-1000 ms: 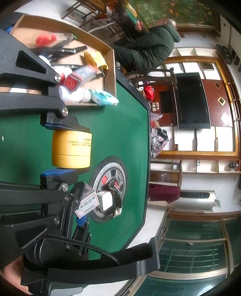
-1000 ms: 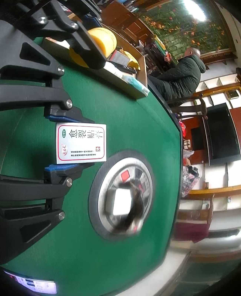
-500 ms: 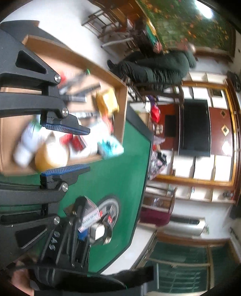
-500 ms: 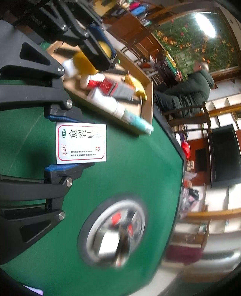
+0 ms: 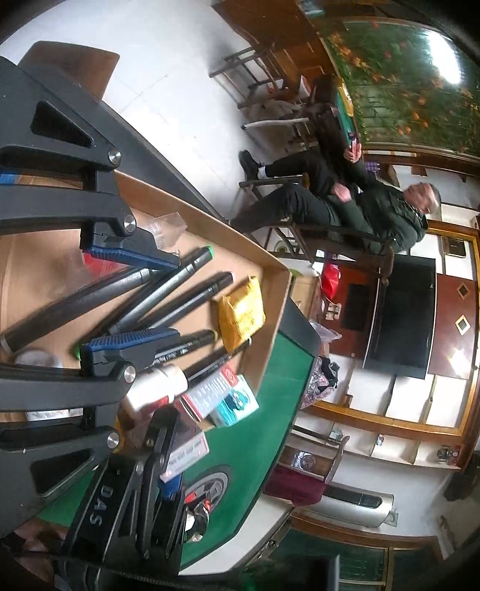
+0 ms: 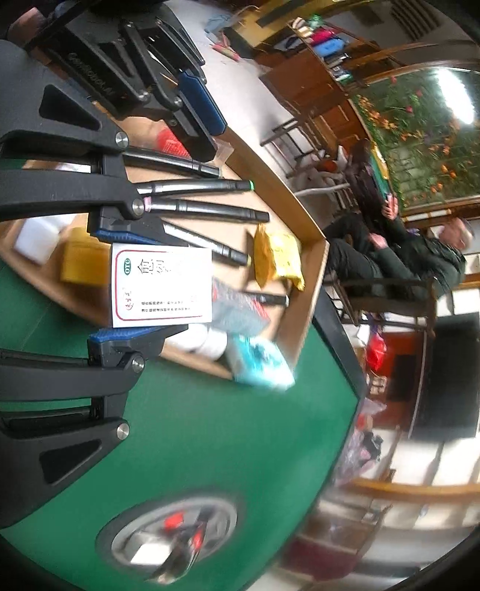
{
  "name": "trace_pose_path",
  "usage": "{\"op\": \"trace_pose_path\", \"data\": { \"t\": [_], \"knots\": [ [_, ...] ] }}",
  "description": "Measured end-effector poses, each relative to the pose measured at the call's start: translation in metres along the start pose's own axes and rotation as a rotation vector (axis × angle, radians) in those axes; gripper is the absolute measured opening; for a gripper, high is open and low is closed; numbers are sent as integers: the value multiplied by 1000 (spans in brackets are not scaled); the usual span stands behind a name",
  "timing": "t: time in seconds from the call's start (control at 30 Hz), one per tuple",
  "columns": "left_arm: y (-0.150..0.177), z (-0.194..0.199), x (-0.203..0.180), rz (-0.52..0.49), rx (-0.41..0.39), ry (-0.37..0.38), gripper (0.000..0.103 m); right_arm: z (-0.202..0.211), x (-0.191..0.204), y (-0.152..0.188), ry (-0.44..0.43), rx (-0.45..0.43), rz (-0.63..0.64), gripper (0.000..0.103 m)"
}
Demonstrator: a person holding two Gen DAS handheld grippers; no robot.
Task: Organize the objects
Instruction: 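Open both tools to drop the tape roll and medicine box into the box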
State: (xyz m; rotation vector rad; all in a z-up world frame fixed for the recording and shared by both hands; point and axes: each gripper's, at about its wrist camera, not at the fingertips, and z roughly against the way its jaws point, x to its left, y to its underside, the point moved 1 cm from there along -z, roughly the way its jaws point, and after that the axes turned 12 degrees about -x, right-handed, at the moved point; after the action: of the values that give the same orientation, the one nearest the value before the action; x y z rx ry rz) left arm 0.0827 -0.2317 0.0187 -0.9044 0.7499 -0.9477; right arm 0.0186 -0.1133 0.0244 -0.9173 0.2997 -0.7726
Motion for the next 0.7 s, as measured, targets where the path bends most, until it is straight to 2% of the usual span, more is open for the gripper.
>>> {"op": "trace_pose_path", "data": {
  "t": [0.17,0.27,0.43,0.57,0.7],
  "knots": [
    [7,-8,9,22,32,5,28,-20,18,2,-12,32,34,32],
    [6,-6,11,21,22,-6,28,-24,25,0,-5,28,49,32],
    [6,-8,19,72,49,-6,29,-32,23,-3,-19,49,16,33],
    [4,-4,21,92,47,-8,31,-26,22,-4,-35,51,9,45],
    [1,3,20,101,24,-21,43,-12,21,-8,-41,-2,9,52]
  ]
}}
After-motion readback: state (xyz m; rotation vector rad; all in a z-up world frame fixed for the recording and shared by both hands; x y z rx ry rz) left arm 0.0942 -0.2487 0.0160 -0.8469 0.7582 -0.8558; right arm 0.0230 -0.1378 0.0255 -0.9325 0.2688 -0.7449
